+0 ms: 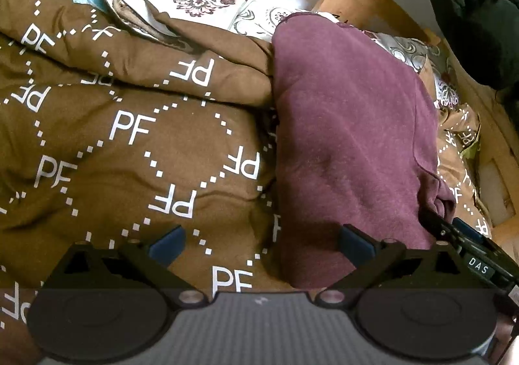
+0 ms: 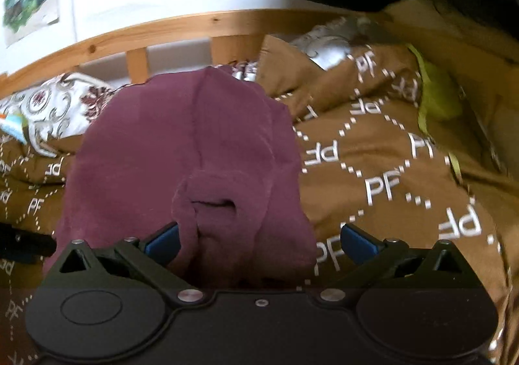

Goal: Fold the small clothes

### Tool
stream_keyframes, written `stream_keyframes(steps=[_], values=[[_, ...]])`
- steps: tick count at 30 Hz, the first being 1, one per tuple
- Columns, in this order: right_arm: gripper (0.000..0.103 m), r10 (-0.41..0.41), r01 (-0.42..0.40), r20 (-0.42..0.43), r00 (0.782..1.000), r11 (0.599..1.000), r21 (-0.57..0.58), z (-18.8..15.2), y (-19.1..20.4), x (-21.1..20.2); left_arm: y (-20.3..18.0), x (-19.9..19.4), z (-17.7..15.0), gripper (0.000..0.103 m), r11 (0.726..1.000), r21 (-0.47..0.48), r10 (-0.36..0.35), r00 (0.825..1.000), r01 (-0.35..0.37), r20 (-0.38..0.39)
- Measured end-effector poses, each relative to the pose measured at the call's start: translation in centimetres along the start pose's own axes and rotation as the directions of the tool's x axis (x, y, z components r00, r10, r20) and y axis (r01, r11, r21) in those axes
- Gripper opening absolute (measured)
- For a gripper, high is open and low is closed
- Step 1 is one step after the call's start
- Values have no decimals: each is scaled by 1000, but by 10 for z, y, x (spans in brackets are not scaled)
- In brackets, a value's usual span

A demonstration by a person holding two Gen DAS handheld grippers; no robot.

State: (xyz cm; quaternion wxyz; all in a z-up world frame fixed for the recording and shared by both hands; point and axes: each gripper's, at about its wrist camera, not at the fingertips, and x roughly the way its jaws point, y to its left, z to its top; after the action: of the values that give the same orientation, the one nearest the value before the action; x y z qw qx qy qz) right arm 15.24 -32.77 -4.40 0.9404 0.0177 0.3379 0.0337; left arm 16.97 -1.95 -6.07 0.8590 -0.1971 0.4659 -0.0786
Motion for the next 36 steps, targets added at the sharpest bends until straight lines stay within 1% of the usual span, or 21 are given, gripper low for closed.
stream_keyframes(steps=[1, 6, 9, 16, 18, 22, 25, 29, 33, 36], values=[[102, -6, 6, 4, 1000, 1000, -2, -1, 0, 0, 0, -1, 0, 102, 1000, 3, 1, 1000, -1, 1], [102, -50, 54, 49, 998, 995, -84, -7, 7, -5, -1, -1, -1, 102, 1000, 13, 11, 1000, -11, 3], [102, -66, 72, 61, 996, 991, -111, -10, 10, -5, -1, -1, 0, 102, 1000, 18, 14, 1000, -14, 2], [102, -67, 70, 40, 997, 994, -78, -11, 8, -3, -1, 2, 2, 102, 999, 51, 6, 1000, -5, -9], [102, -59, 62, 53, 997, 996, -59, -10, 8, -7, -1, 2, 2, 102, 998, 60, -10, 1000, 10, -6], [102, -4, 10, 130, 992, 999, -44, -4, 7, -17, 2, 5, 1, 102, 996, 57, -65, 998, 65, -9], [102, 29, -27, 160, 987, 999, -20, 7, 2, -16, 4, 8, 1, 102, 994, 50, -94, 996, 94, -9], [102, 43, -46, 127, 991, 999, 19, 23, -3, -1, 5, 13, 1, 102, 993, 56, -100, 995, 100, -10], [102, 86, -91, 63, 994, 992, 83, 37, -10, 22, 4, 17, 0, 102, 992, 70, -100, 995, 101, -9], [102, 123, -122, 6, 992, 985, 119, 43, -13, 43, 1, 20, 2, 103, 992, 76, -102, 995, 102, -11]])
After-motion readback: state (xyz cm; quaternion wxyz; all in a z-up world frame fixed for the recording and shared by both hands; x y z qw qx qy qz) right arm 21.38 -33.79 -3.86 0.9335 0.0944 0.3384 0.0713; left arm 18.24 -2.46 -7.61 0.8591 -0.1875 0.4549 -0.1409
